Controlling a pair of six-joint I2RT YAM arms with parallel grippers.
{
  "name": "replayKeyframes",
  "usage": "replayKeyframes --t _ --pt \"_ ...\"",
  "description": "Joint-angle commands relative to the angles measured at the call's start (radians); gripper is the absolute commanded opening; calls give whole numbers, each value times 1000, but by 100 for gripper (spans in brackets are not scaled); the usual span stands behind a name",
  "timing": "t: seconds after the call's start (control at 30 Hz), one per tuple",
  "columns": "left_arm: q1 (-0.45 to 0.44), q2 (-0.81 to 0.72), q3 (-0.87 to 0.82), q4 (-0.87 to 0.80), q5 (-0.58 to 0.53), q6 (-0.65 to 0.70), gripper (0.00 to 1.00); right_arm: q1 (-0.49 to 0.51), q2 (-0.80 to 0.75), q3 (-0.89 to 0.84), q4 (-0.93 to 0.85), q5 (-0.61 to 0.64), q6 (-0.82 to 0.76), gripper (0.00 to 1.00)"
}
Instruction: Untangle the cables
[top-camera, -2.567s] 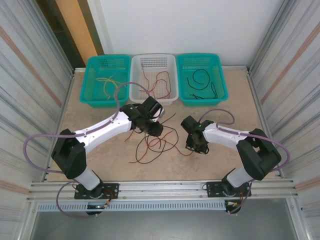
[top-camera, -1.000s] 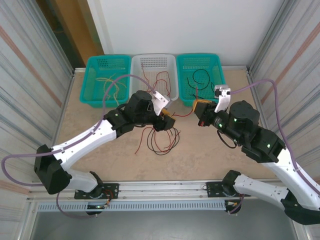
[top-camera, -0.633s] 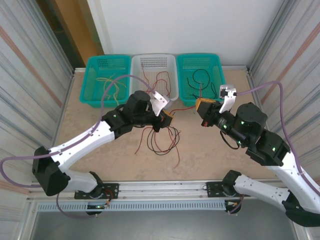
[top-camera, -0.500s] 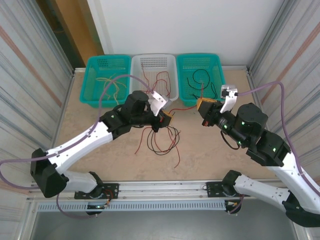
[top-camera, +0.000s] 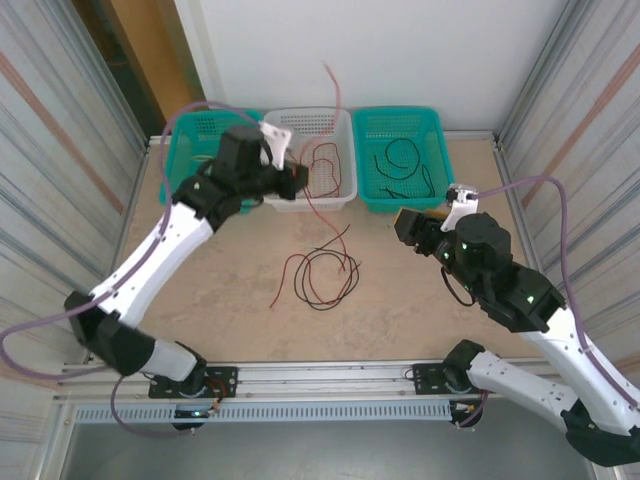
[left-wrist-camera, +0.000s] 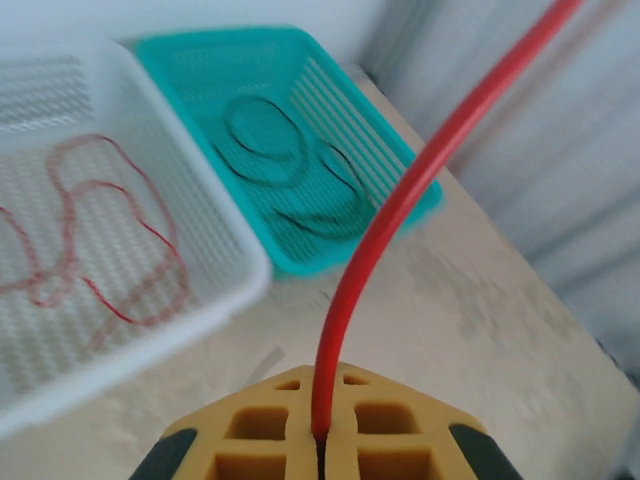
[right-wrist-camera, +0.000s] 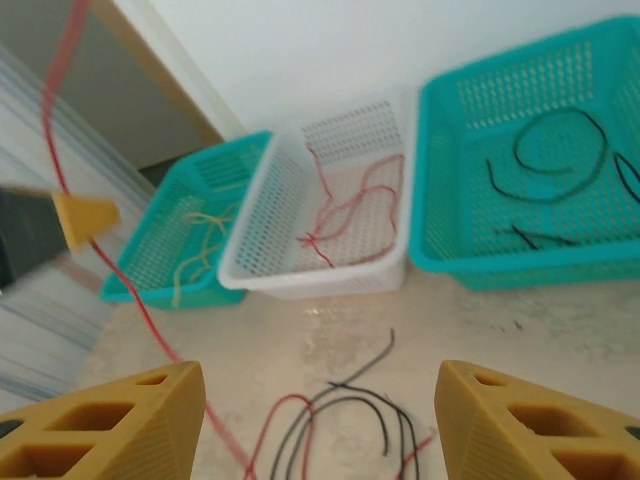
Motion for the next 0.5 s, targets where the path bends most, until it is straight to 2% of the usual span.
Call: replayKeyframes --t 0.0,0.07,0.27,0.33,0.37,0.4,0.43,0.47 --pt "47 105 145 -15 -49 -41 0 -24 -8 -27 -36 -30 79 59" --pt "82 178 232 3 -78 -60 0 -26 -9 -39 -46 -36 94 59" --pt "171 450 585 -90 -90 -99 1 -27 -24 -76 -67 -43 123 57" --pt "189 493 606 -53 -111 -105 9 -27 -28 -87 -68 -46 127 56" --pt "195 508 601 -27 -133 -106 19 -27 -29 -93 -67 -49 129 55" --pt "201 528 610 -19 -143 -104 33 -27 -28 -97 -67 -48 131 55" --pt "207 550 632 -30 -137 -103 41 -26 -26 -98 -68 -49 130 55" --pt "213 576 669 -61 -117 -100 43 -27 -23 -98 -71 -51 129 54"
